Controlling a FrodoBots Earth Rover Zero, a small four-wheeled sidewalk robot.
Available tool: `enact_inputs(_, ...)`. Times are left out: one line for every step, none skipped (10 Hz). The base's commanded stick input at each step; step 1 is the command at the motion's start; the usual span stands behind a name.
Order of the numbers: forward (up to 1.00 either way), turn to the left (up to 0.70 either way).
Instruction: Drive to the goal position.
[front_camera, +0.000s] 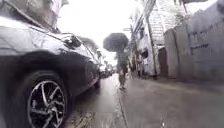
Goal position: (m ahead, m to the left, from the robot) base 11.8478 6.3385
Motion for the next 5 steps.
enact_inputs(0.0,0.0)
enact_inputs(0.0,0.0)
enact_inputs(0.0,0.0)
enact_inputs(0.0,0.0)
enact_inputs(0.0,0.0)
